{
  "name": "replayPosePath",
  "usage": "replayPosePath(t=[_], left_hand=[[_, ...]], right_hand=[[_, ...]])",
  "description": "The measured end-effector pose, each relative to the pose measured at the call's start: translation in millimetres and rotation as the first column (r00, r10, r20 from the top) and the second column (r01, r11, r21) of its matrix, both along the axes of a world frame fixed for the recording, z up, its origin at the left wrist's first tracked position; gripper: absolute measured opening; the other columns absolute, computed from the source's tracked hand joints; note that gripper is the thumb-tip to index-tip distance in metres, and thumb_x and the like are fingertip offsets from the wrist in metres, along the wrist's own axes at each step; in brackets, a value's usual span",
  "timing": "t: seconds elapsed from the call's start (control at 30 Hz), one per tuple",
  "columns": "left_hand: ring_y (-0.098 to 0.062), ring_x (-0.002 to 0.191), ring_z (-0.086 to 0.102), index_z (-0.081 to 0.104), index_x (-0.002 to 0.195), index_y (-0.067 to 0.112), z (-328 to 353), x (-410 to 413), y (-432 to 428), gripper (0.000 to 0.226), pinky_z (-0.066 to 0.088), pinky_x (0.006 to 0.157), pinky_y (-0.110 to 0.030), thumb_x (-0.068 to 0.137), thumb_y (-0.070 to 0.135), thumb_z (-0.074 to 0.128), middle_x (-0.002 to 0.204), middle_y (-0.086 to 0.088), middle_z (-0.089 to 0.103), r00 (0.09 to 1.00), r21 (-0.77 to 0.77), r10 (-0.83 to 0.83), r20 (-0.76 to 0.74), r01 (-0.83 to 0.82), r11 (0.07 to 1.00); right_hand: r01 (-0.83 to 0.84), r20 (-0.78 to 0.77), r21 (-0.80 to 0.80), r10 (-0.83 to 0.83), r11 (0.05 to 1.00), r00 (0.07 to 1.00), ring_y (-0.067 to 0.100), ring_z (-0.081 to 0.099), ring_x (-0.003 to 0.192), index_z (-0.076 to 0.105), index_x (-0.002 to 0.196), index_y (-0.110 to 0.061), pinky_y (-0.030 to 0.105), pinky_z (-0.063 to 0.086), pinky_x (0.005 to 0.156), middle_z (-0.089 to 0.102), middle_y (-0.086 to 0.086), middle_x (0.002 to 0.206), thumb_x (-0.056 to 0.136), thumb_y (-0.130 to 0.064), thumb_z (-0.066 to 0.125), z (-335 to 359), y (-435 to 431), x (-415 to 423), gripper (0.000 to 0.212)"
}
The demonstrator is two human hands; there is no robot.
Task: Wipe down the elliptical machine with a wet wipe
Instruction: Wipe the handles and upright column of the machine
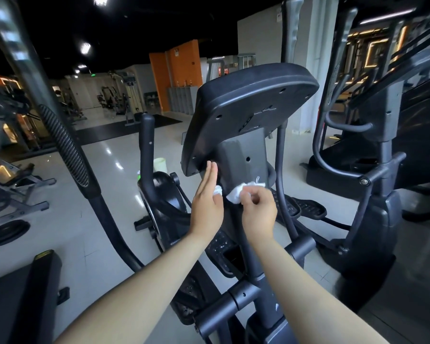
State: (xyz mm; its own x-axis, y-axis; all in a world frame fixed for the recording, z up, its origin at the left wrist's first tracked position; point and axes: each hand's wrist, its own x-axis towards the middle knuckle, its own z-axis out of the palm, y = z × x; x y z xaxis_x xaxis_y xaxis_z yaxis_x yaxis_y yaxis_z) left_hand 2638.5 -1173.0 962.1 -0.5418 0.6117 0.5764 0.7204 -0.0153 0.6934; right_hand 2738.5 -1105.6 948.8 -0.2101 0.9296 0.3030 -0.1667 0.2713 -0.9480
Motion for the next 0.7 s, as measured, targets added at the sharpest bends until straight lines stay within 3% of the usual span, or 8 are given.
replayPosePath(t=[0.13, 0.27, 0.4, 0.5, 0.6, 0.67, 0.7], left_hand=[[0.014, 0.149, 0.005, 0.014, 0.163, 0.031, -2, 4, -1, 0.085, 0.01, 0.114, -0.003, 0.092, -0.011, 0.037, 0.168, 0.023, 0.007, 1.0, -0.034, -0.01, -0.018, 0.01, 0.999], [0.012, 0.15, 0.004, 0.013, 0.163, 0.031, -1, 1, -2, 0.087, 0.009, 0.117, -0.007, 0.091, -0.013, 0.037, 0.168, 0.024, 0.005, 0.999, -0.046, -0.009, -0.031, 0.008, 0.999], [0.012, 0.15, 0.005, 0.013, 0.163, 0.033, 0, 7, -2, 0.087, 0.01, 0.119, -0.01, 0.093, -0.012, 0.037, 0.167, 0.027, 0.004, 1.0, -0.05, -0.009, -0.002, 0.009, 0.999], [0.014, 0.149, 0.005, 0.016, 0.163, 0.032, 2, 5, -3, 0.085, 0.011, 0.12, -0.012, 0.093, -0.011, 0.037, 0.167, 0.025, 0.007, 1.0, -0.045, -0.001, -0.016, 0.0, 0.999], [0.005, 0.151, 0.018, 0.027, 0.161, 0.029, 4, 1, -6, 0.082, 0.024, 0.125, -0.027, 0.091, -0.013, 0.038, 0.165, 0.025, 0.017, 1.0, -0.007, 0.003, -0.025, -0.004, 1.0], [-0.004, 0.145, 0.035, 0.035, 0.157, 0.028, 10, 2, -7, 0.082, 0.038, 0.118, -0.034, 0.089, -0.017, 0.041, 0.156, 0.026, 0.025, 0.997, 0.049, -0.01, -0.08, 0.014, 0.999], [-0.002, 0.139, 0.039, 0.038, 0.156, 0.026, 14, 4, -5, 0.083, 0.041, 0.114, -0.03, 0.086, -0.019, 0.042, 0.15, 0.025, 0.028, 0.992, 0.072, -0.015, -0.128, 0.025, 0.997]], right_hand=[[0.012, 0.022, -0.071, -0.01, 0.997, 1.0, 0.011, 0.061, 0.082, 0.069, 0.08, -0.022, 0.02, 0.043, 0.076, 0.068, 0.001, 0.089, 0.09, -0.01, 0.062, 4, 1, 1, 0.017], [-0.004, -0.021, -0.028, 0.003, 1.0, 1.0, 0.005, 0.06, 0.078, 0.072, 0.086, -0.02, 0.013, 0.046, 0.074, 0.067, -0.005, 0.086, 0.092, -0.012, 0.061, 32, 6, -3, 0.015], [0.013, -0.012, 0.005, -0.013, 1.0, 1.0, 0.014, 0.062, 0.085, 0.07, 0.088, -0.023, 0.014, 0.045, 0.073, 0.065, 0.0, 0.094, 0.095, -0.015, 0.059, 27, 5, -7, 0.015], [0.053, -0.024, -0.008, -0.053, 0.999, 0.998, 0.009, 0.06, 0.099, 0.067, 0.09, -0.023, 0.018, 0.047, 0.085, 0.064, -0.004, 0.103, 0.098, -0.014, 0.056, 17, -2, 0, 0.017], [0.045, -0.008, 0.189, -0.044, 0.981, 0.999, 0.001, 0.053, 0.107, 0.07, 0.087, -0.023, 0.012, 0.039, 0.087, 0.061, -0.007, 0.106, 0.1, -0.012, 0.053, 30, -3, -5, 0.023], [-0.001, -0.015, 0.308, 0.006, 0.951, 1.0, 0.003, 0.053, 0.104, 0.074, 0.107, -0.016, 0.013, 0.04, 0.086, 0.057, -0.008, 0.104, 0.102, -0.014, 0.056, 46, 1, -15, 0.019], [-0.016, -0.018, 0.373, 0.024, 0.928, 1.0, 0.007, 0.055, 0.102, 0.073, 0.114, -0.014, 0.015, 0.042, 0.086, 0.056, -0.008, 0.103, 0.103, -0.014, 0.057, 53, 4, -20, 0.02]])
